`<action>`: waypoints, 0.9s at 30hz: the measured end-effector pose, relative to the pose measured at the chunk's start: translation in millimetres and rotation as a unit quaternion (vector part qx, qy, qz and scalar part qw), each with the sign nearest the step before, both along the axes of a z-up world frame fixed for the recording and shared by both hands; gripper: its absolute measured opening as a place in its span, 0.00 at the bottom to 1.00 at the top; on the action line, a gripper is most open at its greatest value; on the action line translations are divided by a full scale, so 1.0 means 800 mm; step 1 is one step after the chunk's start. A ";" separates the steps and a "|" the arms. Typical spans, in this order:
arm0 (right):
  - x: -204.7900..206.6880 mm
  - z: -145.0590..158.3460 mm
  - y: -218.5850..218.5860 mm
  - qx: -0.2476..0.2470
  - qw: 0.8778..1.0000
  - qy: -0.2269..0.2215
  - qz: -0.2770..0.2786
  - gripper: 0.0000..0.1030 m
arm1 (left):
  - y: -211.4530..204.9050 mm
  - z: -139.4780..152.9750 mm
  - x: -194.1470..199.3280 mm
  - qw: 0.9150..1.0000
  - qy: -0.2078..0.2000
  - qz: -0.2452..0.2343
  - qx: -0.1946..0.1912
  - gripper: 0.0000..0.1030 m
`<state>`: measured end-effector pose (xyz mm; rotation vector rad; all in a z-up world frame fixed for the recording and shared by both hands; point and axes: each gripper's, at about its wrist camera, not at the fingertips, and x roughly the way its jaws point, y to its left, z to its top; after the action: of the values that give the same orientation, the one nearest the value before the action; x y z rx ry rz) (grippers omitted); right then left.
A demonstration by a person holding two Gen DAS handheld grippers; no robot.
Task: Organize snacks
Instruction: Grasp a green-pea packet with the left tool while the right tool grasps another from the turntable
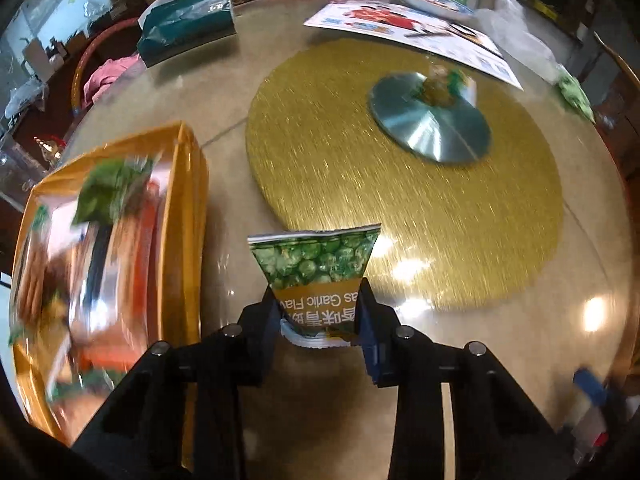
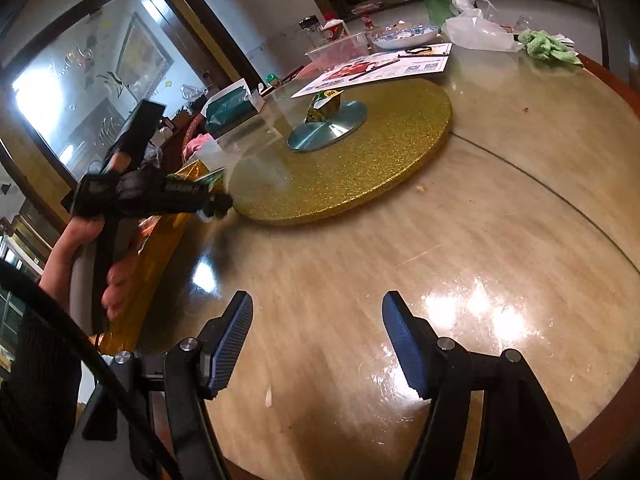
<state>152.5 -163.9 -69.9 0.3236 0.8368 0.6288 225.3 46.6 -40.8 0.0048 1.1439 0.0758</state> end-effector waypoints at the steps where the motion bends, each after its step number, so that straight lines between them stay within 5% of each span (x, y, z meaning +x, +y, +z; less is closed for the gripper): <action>1: 0.001 0.000 0.000 -0.001 1.000 0.001 0.000 0.65 | -0.005 0.000 -0.014 1.000 -0.002 -0.007 0.001 0.36; 11: 0.067 0.009 0.024 0.002 0.998 0.053 0.031 0.65 | -0.037 -0.002 -0.149 0.999 -0.016 -0.042 -0.017 0.36; 20: 0.189 0.043 0.078 -0.044 0.997 0.052 0.044 0.65 | -0.032 -0.002 -0.159 0.998 -0.027 -0.055 -0.026 0.36; 27: 0.280 0.095 0.128 -0.088 0.995 -0.002 0.055 0.65 | -0.028 -0.002 -0.162 0.997 -0.033 -0.059 -0.033 0.36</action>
<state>376.1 -61.5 6.2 0.1169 0.9037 0.6538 95.4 23.8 -42.6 0.0108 1.0766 -0.0662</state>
